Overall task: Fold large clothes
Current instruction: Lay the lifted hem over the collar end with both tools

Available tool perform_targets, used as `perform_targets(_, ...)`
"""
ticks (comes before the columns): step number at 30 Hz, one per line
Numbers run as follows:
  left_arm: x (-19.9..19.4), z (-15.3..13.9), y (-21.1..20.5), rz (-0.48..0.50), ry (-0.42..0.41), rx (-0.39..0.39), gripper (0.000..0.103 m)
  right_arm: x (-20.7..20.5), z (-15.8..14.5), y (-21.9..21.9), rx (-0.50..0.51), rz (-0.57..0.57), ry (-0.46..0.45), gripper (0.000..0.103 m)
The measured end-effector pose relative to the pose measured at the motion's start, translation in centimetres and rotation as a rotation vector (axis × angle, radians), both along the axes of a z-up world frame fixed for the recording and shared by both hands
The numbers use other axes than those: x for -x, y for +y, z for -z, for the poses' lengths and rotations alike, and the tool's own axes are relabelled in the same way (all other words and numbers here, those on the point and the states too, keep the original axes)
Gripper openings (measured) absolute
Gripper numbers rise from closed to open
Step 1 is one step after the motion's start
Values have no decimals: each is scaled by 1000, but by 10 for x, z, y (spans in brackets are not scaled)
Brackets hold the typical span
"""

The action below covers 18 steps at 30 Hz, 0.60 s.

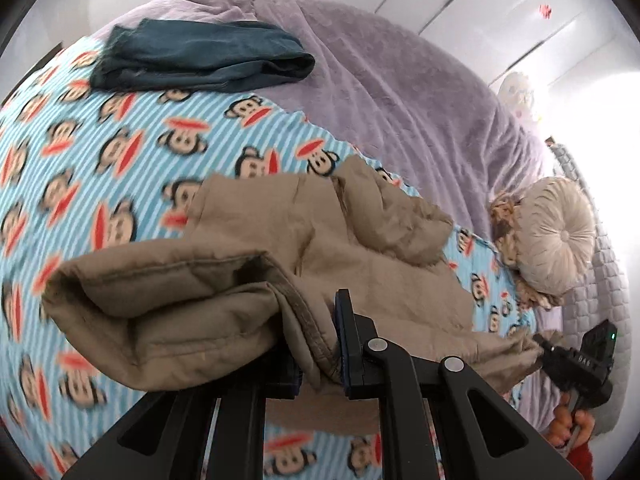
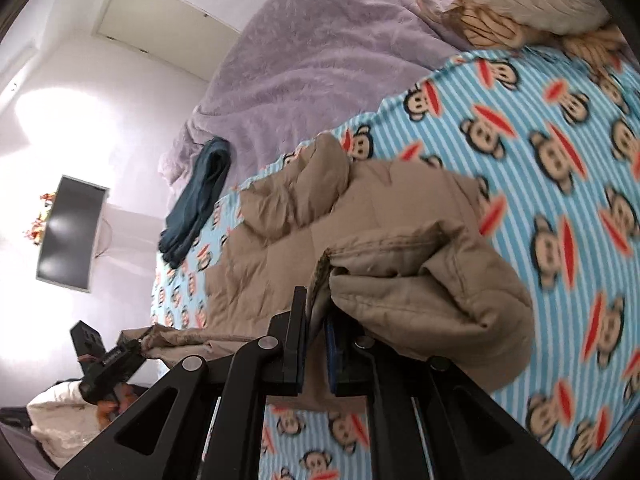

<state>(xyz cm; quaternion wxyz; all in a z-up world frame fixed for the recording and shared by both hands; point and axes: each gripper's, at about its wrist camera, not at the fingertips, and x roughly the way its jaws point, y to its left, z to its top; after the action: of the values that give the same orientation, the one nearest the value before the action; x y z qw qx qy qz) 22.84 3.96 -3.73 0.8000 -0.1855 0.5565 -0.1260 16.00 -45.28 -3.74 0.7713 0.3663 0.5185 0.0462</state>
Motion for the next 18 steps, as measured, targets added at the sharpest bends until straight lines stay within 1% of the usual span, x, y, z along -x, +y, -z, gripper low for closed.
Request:
perform_targets(2,-26,12,-7,25,29,-27,15,-26,12,-5,-1,12,27,9)
perform_targets(3,-45,24,-14,50,54,-56,15,-43,22,-8,1,25,50,9)
perform_targets(5,-64,40,-23,79,67,-118,15,-66,42,-13,3,49,97,9)
perform_targets(6,-74,53,-29,96,78,-152,15,-76,53,-14,0,62,118,9)
perform_targets(8,-85,78,-38,105,95,-206,15,-92,77,-15,13,71,160,9)
perform_targets(9,-88,87,-41,106,102,-219,15,-96,85,-14,21,71,173,9)
perform_targets(12,-91,113,-45,103,100,-235,16,-108,115,-12,47,73,211,9)
perform_targets(15,-94,124,-46,104,84,-235,16,-113,137,-13,34,88,217,9)
perform_targets(18,-93,124,-47,125,64,-238,17,-117,150,-12,22,91,209,9)
